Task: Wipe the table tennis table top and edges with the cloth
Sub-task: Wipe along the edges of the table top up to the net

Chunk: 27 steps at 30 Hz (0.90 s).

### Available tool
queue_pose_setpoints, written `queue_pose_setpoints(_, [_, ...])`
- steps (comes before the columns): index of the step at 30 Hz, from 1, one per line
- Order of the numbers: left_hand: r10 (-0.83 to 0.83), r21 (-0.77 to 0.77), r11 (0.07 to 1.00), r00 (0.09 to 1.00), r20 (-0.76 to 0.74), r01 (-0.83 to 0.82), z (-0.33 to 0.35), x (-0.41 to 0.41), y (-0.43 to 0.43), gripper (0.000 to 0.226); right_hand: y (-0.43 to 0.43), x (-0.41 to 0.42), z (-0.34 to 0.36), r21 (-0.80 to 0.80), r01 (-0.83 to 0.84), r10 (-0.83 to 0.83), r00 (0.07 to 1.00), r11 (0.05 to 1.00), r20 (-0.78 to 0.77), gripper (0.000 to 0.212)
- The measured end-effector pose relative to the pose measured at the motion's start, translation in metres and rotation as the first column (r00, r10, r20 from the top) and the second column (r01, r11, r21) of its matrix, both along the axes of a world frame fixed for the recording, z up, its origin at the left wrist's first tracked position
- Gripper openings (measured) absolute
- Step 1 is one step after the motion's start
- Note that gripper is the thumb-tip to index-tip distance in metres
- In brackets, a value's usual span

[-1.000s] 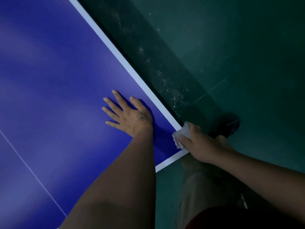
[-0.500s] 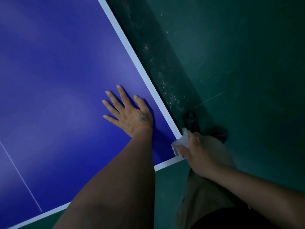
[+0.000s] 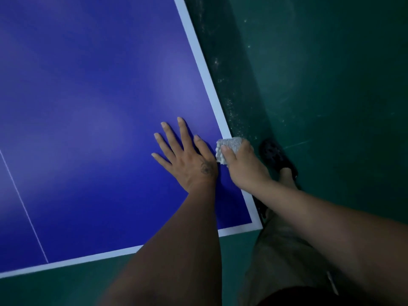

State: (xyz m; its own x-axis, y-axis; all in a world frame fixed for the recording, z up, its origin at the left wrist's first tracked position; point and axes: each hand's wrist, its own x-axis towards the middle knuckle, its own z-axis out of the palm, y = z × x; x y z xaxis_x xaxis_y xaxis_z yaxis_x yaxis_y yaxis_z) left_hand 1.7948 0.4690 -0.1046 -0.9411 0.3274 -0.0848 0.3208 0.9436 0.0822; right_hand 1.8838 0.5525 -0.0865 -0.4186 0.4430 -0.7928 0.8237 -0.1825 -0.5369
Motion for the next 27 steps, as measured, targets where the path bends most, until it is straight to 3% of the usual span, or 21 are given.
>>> queue_pose_setpoints(6, [-0.014, 0.05, 0.999, 1.0, -0.019, 0.015, -0.001, -0.002, -0.001, 0.062, -0.004, 0.032, 0.008, -0.037, -0.119, 0.119, 0.993, 0.992, -0.007, 0.071])
queue_pose_setpoints(9, [-0.024, 0.075, 0.997, 1.0, -0.019, 0.025, -0.002, -0.002, -0.001, 0.062, -0.005, 0.029, 0.009, -0.082, -0.093, 0.095, 0.995, 0.992, 0.019, 0.073])
queue_pose_setpoints(22, [-0.015, 0.09, 0.996, 1.0, -0.003, 0.016, -0.006, 0.0, -0.006, 0.065, 0.094, -0.111, 0.002, -0.016, -0.083, 0.083, 0.996, 0.996, 0.011, 0.062])
queue_pose_setpoints(27, [-0.017, 0.074, 0.997, 1.0, 0.025, 0.016, 0.002, -0.001, -0.002, 0.064, 0.104, -0.111, 0.006, -0.001, -0.123, 0.123, 0.992, 0.992, -0.021, 0.061])
